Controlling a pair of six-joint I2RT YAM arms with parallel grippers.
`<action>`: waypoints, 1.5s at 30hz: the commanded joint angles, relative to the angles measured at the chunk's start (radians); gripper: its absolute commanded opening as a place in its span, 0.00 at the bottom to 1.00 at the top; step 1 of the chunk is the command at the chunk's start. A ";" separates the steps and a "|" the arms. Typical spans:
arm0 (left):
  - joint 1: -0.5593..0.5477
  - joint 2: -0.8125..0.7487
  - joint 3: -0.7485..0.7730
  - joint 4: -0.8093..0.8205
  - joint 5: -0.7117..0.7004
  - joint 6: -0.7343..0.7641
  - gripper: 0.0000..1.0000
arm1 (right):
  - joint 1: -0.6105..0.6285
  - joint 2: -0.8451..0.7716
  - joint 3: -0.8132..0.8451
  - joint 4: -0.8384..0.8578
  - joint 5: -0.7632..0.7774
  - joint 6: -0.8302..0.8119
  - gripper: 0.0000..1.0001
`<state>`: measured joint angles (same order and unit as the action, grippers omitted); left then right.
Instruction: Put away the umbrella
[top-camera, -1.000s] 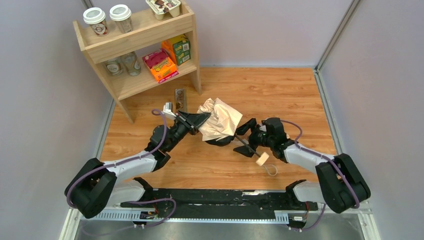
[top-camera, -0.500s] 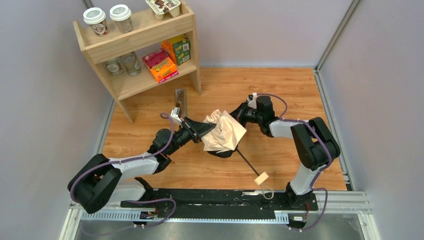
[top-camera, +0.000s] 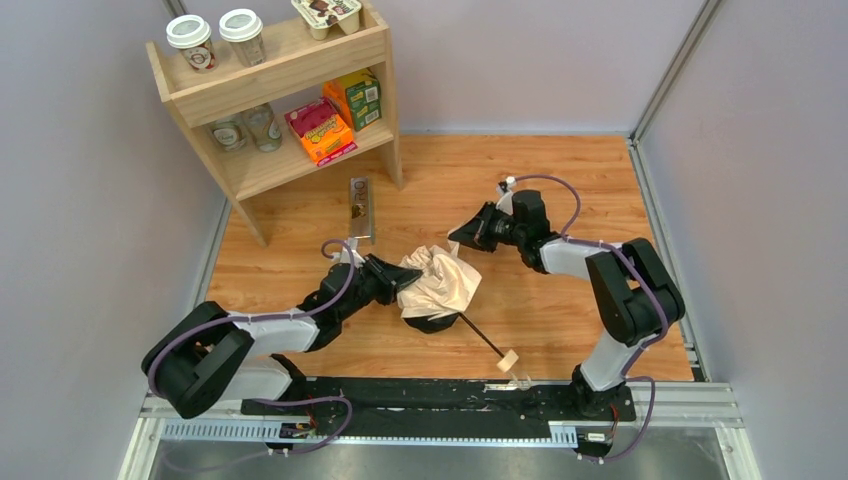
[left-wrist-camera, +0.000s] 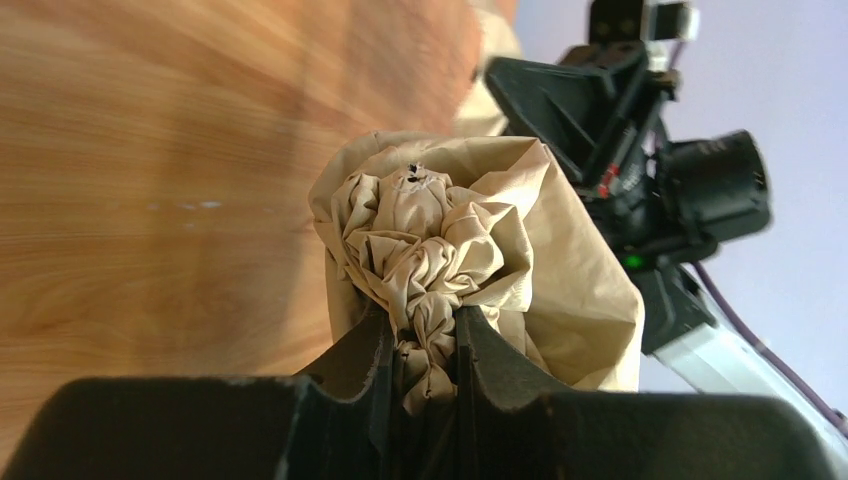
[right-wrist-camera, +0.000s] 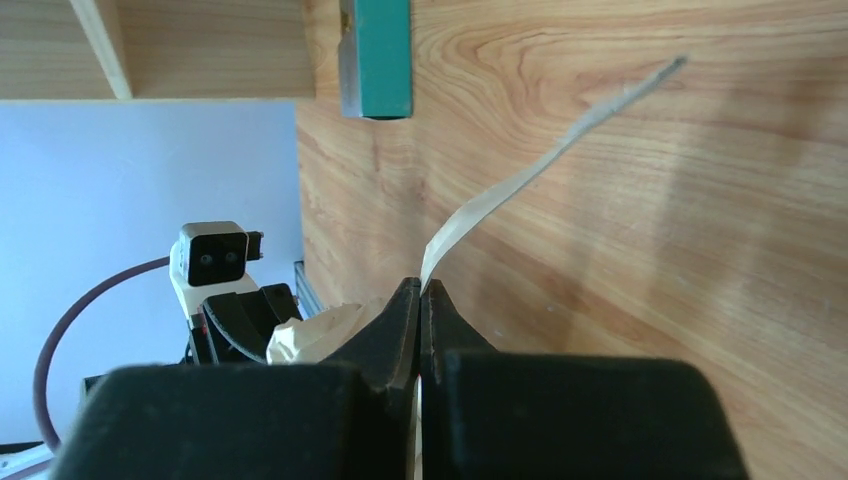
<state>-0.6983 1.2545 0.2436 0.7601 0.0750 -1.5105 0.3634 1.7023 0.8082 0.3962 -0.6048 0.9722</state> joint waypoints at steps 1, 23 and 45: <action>-0.013 0.066 0.006 -0.082 0.011 0.026 0.00 | -0.009 0.048 0.008 0.072 0.105 -0.087 0.00; -0.013 0.155 0.072 -0.419 0.003 -0.017 0.00 | 0.000 0.108 0.411 -0.768 0.424 -0.624 0.66; -0.013 0.172 0.160 -0.697 -0.027 -0.065 0.00 | 0.812 -0.176 0.074 -0.583 0.939 -1.050 0.98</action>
<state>-0.7067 1.4044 0.4034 0.2695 0.0685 -1.5768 1.1385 1.4307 0.8310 -0.2428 0.2031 0.0071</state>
